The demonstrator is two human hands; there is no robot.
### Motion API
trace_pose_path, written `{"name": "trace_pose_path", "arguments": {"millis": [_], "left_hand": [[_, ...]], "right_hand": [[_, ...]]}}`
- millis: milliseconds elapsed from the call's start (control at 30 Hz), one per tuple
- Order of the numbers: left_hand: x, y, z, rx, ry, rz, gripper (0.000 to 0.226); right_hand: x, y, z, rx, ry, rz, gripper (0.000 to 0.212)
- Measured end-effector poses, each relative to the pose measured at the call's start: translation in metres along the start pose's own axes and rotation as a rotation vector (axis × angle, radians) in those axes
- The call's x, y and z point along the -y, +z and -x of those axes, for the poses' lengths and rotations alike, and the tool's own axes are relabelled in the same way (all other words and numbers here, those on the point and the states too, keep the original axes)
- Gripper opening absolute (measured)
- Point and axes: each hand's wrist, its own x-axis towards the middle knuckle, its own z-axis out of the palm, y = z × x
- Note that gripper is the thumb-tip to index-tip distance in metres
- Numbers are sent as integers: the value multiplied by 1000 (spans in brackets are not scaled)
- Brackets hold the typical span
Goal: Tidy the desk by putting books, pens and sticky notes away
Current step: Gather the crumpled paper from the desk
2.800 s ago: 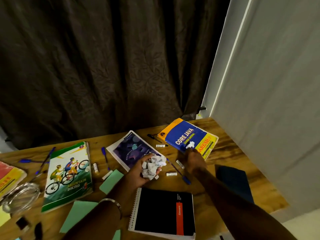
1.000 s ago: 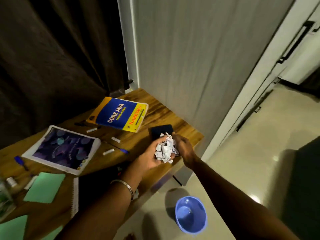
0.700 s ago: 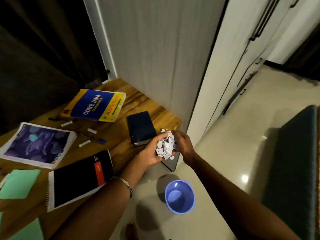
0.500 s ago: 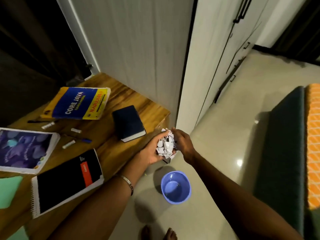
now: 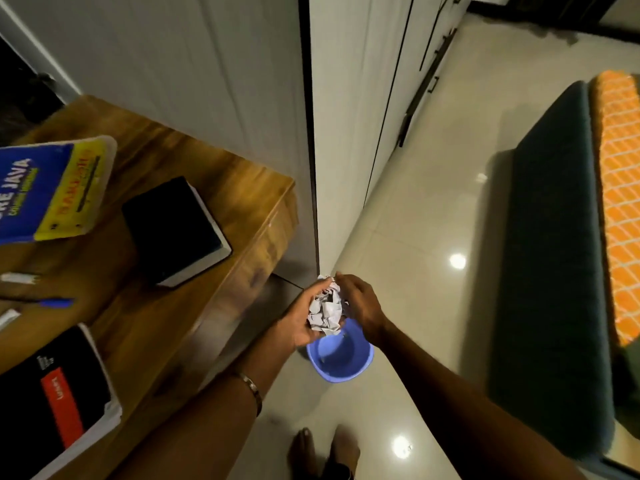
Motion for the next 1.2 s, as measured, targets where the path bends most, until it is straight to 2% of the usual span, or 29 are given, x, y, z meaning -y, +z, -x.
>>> {"name": "trace_pose_path", "arguments": {"millis": [133,433,633,767,900,1000,1100,1200], "left_hand": [[35,-29,-47,-17,-68,8,32],[114,-106,-155,-64,-220,-42,37],[149,-153,-232,-147,-243,-165,30],[175,-183,-288,-145,-241,-112,39],[188,-213,-329,-192,-245,-132,35],[193,-226,-346,-285,-282,-152,37],[196,-229,-348,-341,-329,-226,47],[191,-225,-334,-378,-284,-285,54]], "right_hand": [[-56,-7,-24,-41,92,-52,38],[-191,-30,-84,-81,248,-35,31],[-281,-40,-141,-41,291,-50,29],[-338,-45,-183,-90,303,-31,30],[-388,-44,-217,-41,328,-9,37],[-404,-43,-224,-56,340,-45,36],[-411,-44,-222,-58,311,-53,21],[-407,-46,-215,-58,270,8,22]]}}
